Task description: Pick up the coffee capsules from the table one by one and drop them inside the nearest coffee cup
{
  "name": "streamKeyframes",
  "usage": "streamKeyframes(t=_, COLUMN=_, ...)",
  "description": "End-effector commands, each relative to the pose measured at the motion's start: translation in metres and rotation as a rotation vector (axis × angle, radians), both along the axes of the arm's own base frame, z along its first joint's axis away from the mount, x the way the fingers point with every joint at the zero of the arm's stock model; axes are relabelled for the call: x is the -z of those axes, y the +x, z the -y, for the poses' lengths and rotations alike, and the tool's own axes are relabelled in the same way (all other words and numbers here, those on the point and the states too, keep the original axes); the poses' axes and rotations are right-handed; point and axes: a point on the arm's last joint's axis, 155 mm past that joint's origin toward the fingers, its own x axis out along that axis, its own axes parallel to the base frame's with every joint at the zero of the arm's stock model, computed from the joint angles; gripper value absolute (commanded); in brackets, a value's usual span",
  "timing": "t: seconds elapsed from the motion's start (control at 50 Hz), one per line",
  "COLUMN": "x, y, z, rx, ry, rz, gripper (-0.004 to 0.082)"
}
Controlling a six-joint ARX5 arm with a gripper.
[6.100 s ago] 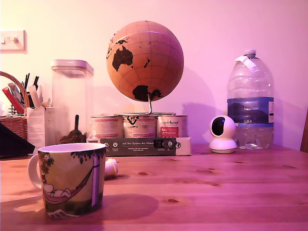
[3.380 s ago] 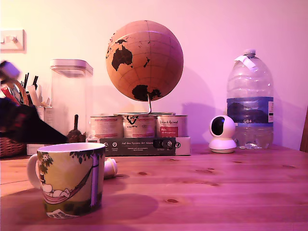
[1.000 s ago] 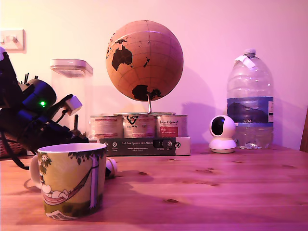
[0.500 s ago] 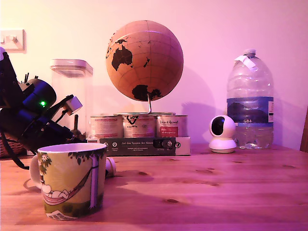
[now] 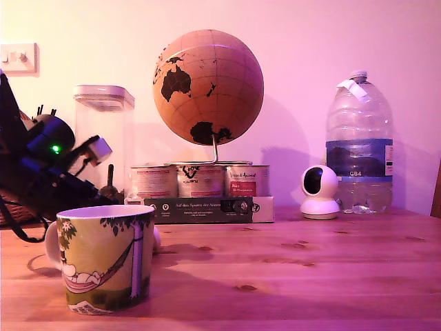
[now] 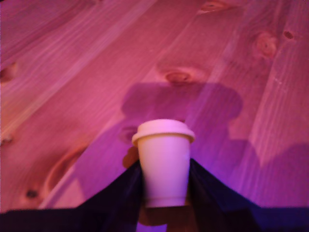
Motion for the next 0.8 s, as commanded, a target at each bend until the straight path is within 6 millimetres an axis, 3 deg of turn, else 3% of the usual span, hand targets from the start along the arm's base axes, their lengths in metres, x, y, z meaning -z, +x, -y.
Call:
streamKeyframes(t=0.0, x=-0.023, y=0.006, z=0.0, rx=-0.003, ry=-0.014, rz=0.049, gripper=0.0125)
streamKeyframes(t=0.3, x=-0.055, y=0.003, z=-0.008, rx=-0.022, ry=-0.023, rz=0.102, gripper=0.0125)
streamKeyframes(t=0.78, x=-0.079, y=-0.041, z=-0.016, rx=-0.054, ry=-0.045, rz=0.097, gripper=0.0125)
